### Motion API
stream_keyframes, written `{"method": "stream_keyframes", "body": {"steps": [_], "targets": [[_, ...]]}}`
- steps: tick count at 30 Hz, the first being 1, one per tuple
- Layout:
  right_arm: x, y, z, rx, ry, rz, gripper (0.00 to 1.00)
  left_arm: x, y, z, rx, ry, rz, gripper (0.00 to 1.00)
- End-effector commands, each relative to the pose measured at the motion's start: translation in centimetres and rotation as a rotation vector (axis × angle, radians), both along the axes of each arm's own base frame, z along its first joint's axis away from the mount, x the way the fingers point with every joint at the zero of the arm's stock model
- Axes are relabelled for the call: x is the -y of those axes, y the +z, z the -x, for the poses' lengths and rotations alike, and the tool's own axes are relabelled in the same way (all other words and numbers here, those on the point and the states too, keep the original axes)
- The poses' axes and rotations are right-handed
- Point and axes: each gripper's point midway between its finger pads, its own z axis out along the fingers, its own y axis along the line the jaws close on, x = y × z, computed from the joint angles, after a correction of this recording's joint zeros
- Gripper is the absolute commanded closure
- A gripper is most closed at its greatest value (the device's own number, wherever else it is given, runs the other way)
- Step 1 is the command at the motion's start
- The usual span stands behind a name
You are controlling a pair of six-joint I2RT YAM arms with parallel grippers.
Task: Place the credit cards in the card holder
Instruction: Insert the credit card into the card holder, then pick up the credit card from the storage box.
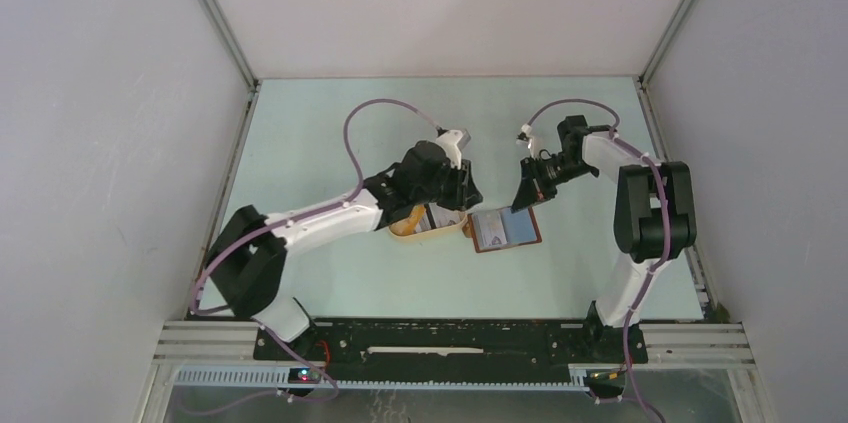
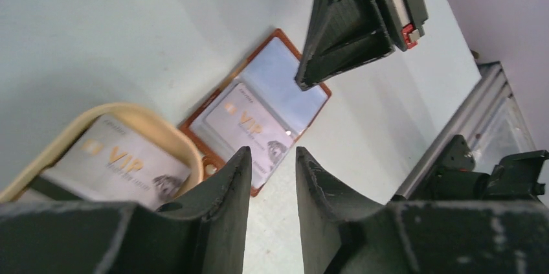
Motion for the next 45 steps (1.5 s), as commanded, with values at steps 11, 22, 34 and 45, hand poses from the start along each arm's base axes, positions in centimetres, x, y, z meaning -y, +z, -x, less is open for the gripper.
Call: {"method": "stream_keyframes", "body": {"steps": [11, 22, 34, 45], "targets": [[-1.0, 4.3, -0.6, 0.169, 0.038, -0.076, 0.91, -13.3, 4.4, -1.9, 0.303, 0.438, -0.251, 0.63], [-5.9, 7.9, -0.8, 0.404, 0.172, -0.040, 0.75, -21.8, 4.4, -1.2, 0.318, 0.780, -0.217, 0.09], [-15.9, 12.7, -2.3, 0.519, 0.264, -0.034, 0.37, -24.0, 0.1, 0.4, 0.183, 0.837, 0.048, 0.00], [-19.9, 5.8, 0.2, 0.231, 0.248, -0.028, 0.31, -21.3, -3.5, 0.8, 0.052, 0.744, 0.162, 0.01]]}}
